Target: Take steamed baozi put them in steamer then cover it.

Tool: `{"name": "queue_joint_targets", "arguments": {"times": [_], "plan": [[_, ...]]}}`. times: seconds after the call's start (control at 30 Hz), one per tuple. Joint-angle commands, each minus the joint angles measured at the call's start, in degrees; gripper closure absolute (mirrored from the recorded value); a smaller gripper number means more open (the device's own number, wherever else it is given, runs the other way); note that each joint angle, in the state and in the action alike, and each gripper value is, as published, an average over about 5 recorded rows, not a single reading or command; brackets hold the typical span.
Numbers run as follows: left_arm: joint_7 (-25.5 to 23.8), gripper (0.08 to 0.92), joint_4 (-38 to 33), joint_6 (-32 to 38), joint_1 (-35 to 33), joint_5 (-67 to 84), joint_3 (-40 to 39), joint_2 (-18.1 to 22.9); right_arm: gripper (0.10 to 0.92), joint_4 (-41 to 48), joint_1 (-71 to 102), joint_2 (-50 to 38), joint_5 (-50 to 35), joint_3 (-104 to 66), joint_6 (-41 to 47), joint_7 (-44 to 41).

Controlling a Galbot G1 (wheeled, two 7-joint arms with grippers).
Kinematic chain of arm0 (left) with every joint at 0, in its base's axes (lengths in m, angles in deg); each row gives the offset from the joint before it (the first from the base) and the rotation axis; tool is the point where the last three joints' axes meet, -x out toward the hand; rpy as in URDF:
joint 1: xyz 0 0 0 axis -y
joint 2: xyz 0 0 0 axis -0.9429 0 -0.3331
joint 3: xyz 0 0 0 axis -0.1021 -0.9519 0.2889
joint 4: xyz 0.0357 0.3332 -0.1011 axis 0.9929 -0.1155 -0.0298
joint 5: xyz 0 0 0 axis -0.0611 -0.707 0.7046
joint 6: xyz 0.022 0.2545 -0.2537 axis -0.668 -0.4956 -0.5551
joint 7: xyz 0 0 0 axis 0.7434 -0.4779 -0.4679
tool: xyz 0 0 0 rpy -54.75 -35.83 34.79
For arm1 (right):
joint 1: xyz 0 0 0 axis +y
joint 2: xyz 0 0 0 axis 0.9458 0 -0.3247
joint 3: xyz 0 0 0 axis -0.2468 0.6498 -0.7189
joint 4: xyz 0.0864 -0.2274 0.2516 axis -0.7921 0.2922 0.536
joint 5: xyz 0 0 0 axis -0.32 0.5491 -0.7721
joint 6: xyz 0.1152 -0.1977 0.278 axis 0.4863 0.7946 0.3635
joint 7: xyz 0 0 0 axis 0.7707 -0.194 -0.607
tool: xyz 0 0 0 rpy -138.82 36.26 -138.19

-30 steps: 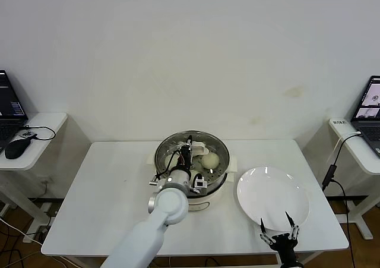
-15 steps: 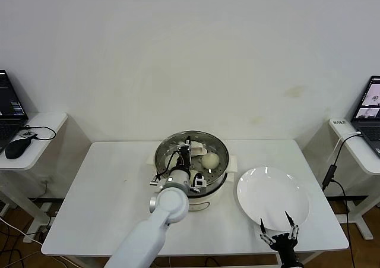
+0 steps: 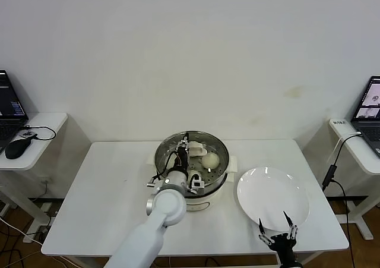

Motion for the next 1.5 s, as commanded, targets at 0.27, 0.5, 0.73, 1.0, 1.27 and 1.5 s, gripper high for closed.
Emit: {"name": "queue_joint_targets", "arguments": {"times": [0.27,0.5,0.73,1.0,1.27,1.5], "plan": [[2.92,0.366,-21.26,2.00,-16.57,5.29,1.71,-6.98,0.203,-0.21,0.64,-0.80,-0.14,0.03,-0.11,-0.13],[11.68,0.193,-34.57,10.41,-35.07,28.20,16.03,-12.60,0.203,-0.87,0.85,-1.51,-1.00,0.36,-0.03,-0.54],[22.40,0.177,-29.85,34.61,-48.17,75.68,36.88,-12.54,0.203,-3.18,2.44,-4.04,-6.67,3.21,0.23,-2.23],[27.18,0.177,-30.17,30.23,-58.74,97.27,38.36,-9.58,0.203,-10.52,7.75,-12.69,-19.98,6.72,3.21,-1.64],[27.81,0.177,-27.36,36.57,-63.22,96.06,35.29,-6.25,0.203,-12.58,8.22,-15.50,-25.61,8.38,5.66,-0.17],[27.83,0.177,-24.94,37.83,-63.67,92.24,33.40,-3.59,0.202,-14.34,8.29,-14.47,-26.01,9.60,7.77,-0.94]]}}
